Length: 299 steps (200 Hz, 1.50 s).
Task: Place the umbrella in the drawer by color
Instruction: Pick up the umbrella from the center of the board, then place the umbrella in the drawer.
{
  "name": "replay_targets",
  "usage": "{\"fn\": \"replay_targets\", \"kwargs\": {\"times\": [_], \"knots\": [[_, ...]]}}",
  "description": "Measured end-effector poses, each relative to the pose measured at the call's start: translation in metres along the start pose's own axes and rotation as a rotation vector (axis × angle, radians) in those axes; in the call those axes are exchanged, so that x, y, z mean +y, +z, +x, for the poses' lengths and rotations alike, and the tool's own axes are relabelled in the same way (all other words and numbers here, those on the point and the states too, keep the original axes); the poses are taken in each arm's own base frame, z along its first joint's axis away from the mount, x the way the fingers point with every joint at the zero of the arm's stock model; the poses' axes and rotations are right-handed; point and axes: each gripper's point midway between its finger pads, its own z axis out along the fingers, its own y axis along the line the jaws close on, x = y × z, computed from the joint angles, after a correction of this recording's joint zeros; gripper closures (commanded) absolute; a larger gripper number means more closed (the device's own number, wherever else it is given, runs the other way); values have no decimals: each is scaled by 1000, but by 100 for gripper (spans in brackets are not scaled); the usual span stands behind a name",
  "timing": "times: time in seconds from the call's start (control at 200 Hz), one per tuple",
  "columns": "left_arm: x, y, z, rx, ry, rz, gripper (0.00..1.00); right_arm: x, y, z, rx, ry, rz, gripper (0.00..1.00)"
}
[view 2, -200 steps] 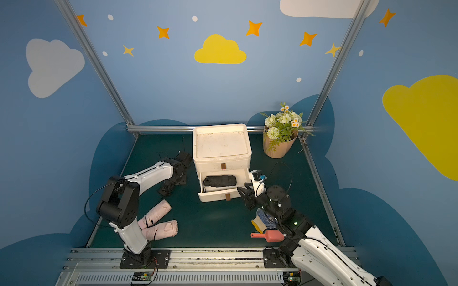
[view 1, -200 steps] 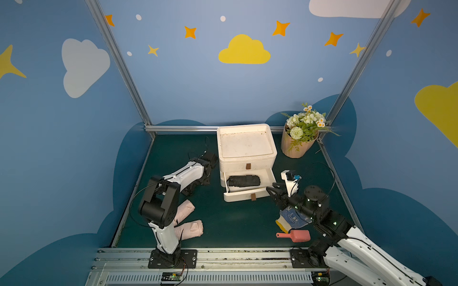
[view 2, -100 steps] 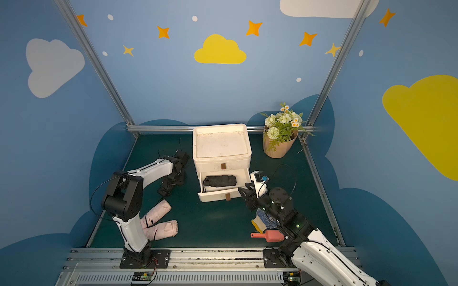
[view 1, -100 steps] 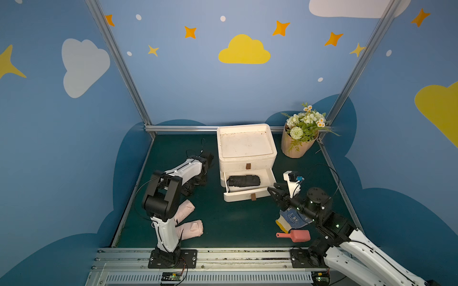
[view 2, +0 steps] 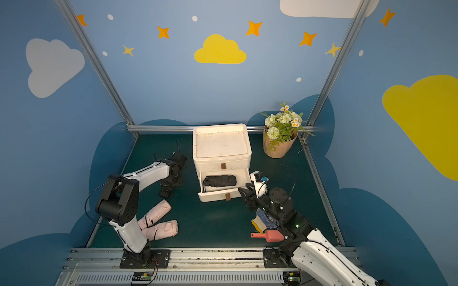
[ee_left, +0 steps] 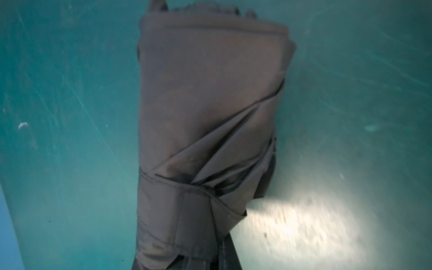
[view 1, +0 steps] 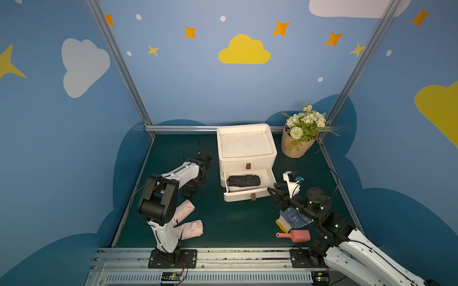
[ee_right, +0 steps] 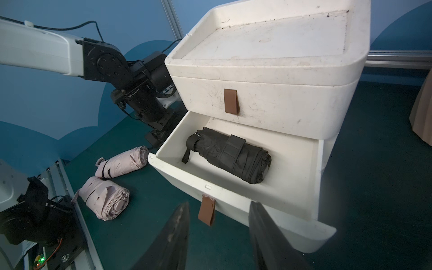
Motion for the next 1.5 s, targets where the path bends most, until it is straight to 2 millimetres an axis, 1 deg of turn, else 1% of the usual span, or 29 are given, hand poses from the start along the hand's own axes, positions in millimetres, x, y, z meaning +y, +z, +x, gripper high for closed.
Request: {"fn": "replay_targets", "kwargs": {"times": [0.075,0.145,0.16,0.18,0.26,0.295,0.36,0.395,0.481,0.636,0.716,0.836,0.966,1.031,1.091,1.231,1.327,1.392,1.497], "knots": [[-3,-23,-1,-75,-2,39,97,0,1,1,3,0,2,53],[-9,-54,-8,-193,-12,102,97,-1,1,1,3,0,4,54],[-10,-64,-11,-230,-18,123,97,-1,1,1,3,1,4,54],[-11,-72,-13,-261,-20,141,97,-1,1,1,3,0,4,54],[-18,-113,-22,-428,-33,247,97,-1,1,1,3,1,5,54],[-20,-129,-24,-494,-38,290,97,-1,1,1,3,2,5,54],[-22,-150,-24,-593,-46,358,98,-1,1,1,3,5,5,54],[-24,-158,-22,-638,-44,390,97,-1,1,1,4,6,5,54],[-32,-171,-14,-725,-16,453,97,-1,1,2,10,10,7,54],[-64,-199,14,-879,115,640,97,-2,2,6,31,26,11,54],[-73,-216,25,-945,163,733,97,0,3,4,32,32,3,54],[-80,-242,33,-1022,209,842,97,10,5,-3,35,31,-45,54],[-88,-269,44,-1085,265,942,97,26,8,-13,50,18,-124,52],[-92,-278,52,-1104,302,980,98,35,9,-23,44,12,-160,52],[-97,-282,59,-1109,338,1006,97,42,8,-34,31,8,-190,51],[-107,-281,71,-1101,406,1020,97,57,6,-54,-4,7,-257,50],[-114,-279,77,-1094,445,1020,97,63,10,-58,-4,21,-291,50],[-120,-277,80,-1086,475,1014,98,68,15,-58,14,36,-313,49],[-135,-269,87,-1052,540,990,97,76,23,-58,43,54,-346,49]]}}
